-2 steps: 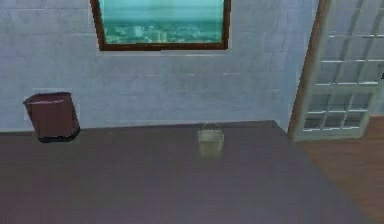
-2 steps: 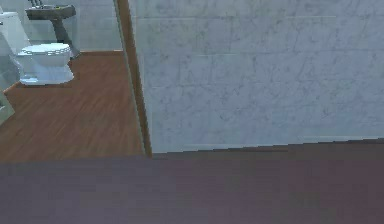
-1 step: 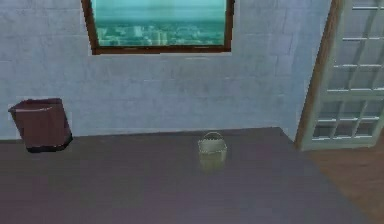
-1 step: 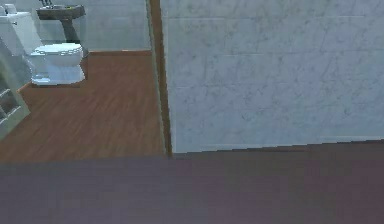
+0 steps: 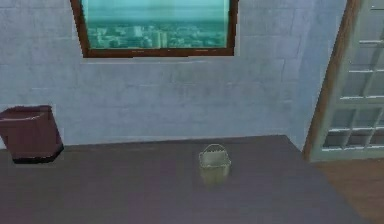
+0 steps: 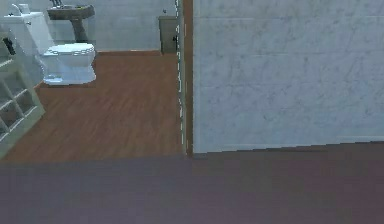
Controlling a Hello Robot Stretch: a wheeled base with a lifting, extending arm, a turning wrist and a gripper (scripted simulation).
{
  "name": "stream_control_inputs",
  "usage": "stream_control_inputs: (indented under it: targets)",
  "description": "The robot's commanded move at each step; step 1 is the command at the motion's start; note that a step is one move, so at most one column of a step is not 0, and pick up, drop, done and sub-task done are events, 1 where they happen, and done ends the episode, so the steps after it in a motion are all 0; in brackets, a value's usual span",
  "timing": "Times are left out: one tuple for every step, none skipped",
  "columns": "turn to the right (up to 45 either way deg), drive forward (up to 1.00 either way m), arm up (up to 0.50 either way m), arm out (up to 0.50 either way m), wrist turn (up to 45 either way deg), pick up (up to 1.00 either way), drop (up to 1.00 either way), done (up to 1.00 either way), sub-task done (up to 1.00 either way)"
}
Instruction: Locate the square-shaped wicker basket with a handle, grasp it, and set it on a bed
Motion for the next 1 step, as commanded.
stream_control_inputs:
  targets:
    - [18.0, 0.0, 0.0, 0.0, 0.0, 0.0, 0.0, 0.0, 0.0]
